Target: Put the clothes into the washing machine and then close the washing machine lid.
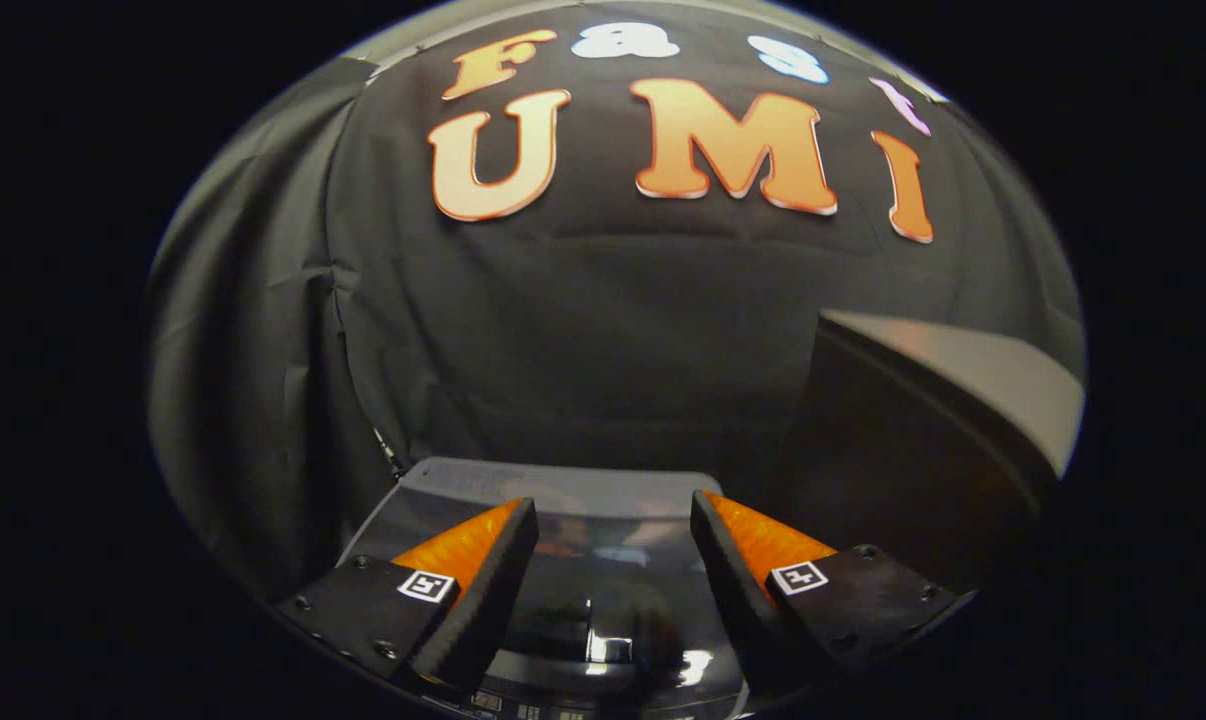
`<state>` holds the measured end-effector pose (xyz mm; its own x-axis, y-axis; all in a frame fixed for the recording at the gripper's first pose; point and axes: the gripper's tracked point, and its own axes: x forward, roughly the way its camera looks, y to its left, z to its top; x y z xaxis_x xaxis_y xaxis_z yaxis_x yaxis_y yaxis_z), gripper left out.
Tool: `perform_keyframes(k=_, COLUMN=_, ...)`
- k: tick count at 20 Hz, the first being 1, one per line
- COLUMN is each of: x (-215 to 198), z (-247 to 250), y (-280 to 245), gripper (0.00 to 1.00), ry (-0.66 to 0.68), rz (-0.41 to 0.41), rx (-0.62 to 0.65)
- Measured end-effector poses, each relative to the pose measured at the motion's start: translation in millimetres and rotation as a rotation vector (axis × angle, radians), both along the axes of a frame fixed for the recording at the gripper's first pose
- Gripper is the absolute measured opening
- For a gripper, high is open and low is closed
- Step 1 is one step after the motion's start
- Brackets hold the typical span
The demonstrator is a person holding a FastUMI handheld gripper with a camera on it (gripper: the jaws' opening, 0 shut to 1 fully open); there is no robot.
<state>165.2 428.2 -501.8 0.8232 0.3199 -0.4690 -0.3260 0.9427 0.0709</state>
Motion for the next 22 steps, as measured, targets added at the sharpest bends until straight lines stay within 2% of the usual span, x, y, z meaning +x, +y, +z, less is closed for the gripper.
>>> perform_keyframes(k=6, x=-17.4, z=-33.8, y=2.1, gripper=0.99, ry=0.096, rz=0.001, rx=-0.025)
perform_keyframes(k=12, x=-23.9, z=-30.3, y=7.7, gripper=0.99, ry=0.117, rz=-0.016, rx=-0.033)
perform_keyframes(k=16, x=-26.6, z=21.8, y=15.9, gripper=0.99, ry=0.028, rz=-0.004, rx=-0.005)
perform_keyframes(k=22, x=-48.0, z=146.8, y=3.3, gripper=0.99, ry=-0.156, rz=0.035, rx=0.045)
